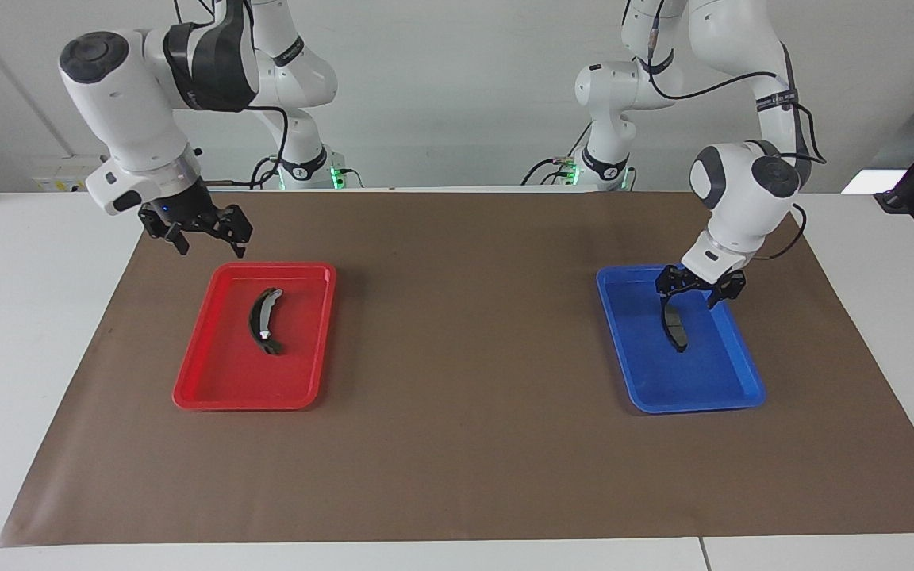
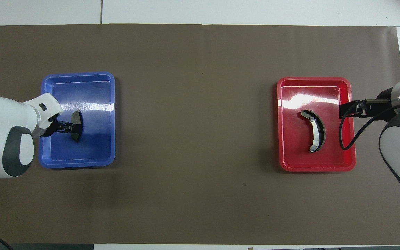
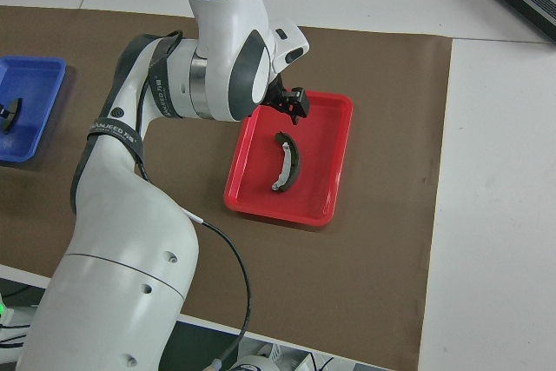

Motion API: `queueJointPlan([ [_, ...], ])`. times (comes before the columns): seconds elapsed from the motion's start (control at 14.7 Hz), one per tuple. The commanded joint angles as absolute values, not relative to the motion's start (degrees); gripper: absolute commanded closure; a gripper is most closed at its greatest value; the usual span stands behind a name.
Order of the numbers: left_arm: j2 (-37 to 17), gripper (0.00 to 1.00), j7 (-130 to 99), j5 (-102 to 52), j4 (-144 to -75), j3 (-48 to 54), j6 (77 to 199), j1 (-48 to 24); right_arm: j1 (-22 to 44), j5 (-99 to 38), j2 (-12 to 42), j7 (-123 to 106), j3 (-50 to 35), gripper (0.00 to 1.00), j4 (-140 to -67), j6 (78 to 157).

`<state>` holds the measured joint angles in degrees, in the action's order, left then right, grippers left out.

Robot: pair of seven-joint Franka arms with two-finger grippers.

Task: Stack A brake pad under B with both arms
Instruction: 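Grasp the dark pad with the left gripper while the right gripper grasps the silver pad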

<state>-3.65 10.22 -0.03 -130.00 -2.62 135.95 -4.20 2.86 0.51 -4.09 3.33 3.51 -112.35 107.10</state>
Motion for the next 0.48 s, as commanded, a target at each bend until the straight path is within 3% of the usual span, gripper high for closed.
queueJointPlan([
  [0.0, -6.14, 0.03, 9.40, 0.00, -130.60, -2.81, 140.09, -4.66, 2.72, -2.45, -4.04, -2.35, 3.52, 0.01, -118.54, 114.22],
  [0.2, -8.96, 0.05, 9.23, 0.00, -130.69, -2.81, 142.99, -5.01, 2.81, -3.08, -3.08, -6.31, 3.52, 0.01, -129.51, 131.06],
  [0.41, -9.23, 0.05, 9.05, -0.09, -130.61, -2.81, 142.91, -5.36, 2.64, -3.16, -1.32, -10.00, 3.52, 0.01, -133.41, 135.52],
])
